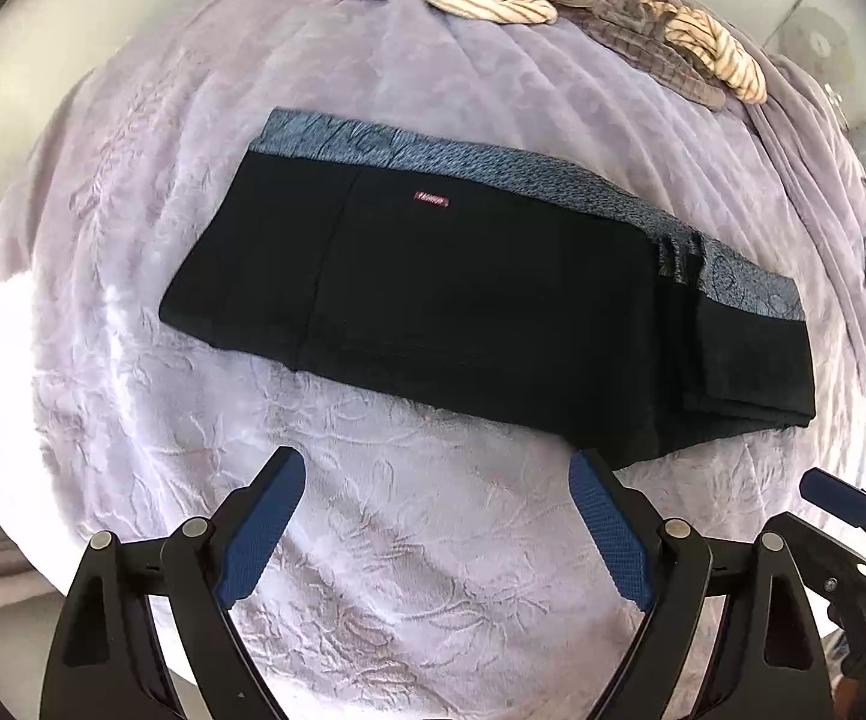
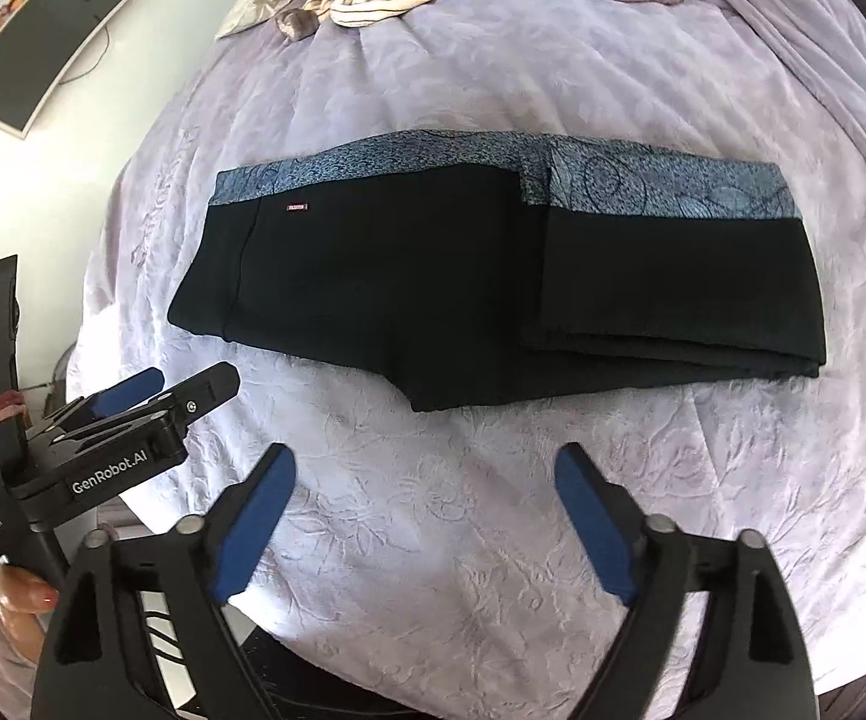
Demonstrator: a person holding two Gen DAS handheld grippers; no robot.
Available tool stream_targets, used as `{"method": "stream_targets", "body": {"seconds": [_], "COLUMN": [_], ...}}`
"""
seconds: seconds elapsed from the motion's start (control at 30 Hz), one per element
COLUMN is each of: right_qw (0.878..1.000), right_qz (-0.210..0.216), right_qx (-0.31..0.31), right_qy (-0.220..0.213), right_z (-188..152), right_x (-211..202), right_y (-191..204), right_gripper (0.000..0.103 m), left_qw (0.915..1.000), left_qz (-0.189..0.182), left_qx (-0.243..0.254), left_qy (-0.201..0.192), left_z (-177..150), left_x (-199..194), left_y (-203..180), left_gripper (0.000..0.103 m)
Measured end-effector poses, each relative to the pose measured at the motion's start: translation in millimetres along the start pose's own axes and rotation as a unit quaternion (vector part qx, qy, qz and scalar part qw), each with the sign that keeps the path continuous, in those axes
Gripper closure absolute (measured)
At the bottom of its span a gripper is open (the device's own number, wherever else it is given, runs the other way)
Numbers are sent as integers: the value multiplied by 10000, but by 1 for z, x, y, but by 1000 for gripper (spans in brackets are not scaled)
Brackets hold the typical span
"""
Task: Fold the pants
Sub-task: 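Release the trousers with both grippers and pull them back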
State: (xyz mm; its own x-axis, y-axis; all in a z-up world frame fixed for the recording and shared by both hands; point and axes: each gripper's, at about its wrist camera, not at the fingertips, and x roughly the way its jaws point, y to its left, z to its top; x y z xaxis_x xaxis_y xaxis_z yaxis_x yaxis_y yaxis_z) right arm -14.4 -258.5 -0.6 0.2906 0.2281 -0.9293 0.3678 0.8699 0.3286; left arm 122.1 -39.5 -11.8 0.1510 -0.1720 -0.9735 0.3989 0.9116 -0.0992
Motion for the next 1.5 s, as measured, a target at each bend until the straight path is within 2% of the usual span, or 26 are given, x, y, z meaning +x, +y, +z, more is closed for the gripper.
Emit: {"method": "stream_targets", "body": {"seconds": [0.03,0.13,0.3,0.57,0.63,0.67,1.07,1.5], "right_qw": [10000,9995,9989,9961,9961,9962,9953,9948], "right_qz": [-52,-186,-173,-434,-394,-389,-491,-451], "right_qx": [-56,-250,-373,-719,-691,-673,-427,-307], "right_qy": [-15,-23,240,286,369,403,715,864], "right_z": [1,3,4,4,3,3,-2,-4], "right_x": [1,6,21,31,34,35,45,56], "right_y": [2,9,19,29,28,28,13,10], "right_gripper": [11,10,10,10,8,1,0,0], "left_qw": [10000,9998,9991,9982,9978,9976,9943,9919], "left_qz": [-4,-24,-12,25,16,18,-41,-68], "left_qx": [-60,-175,-374,-577,-626,-660,-1012,-1210], "left_qy": [18,87,187,189,196,203,341,376], "left_z": [0,-2,-3,-3,-3,-3,-1,5], "left_x": [2,7,15,20,21,22,40,53], "left_y": [4,12,25,41,44,46,70,75], "left_gripper": [0,0,0,0,0,0,0,0]}}
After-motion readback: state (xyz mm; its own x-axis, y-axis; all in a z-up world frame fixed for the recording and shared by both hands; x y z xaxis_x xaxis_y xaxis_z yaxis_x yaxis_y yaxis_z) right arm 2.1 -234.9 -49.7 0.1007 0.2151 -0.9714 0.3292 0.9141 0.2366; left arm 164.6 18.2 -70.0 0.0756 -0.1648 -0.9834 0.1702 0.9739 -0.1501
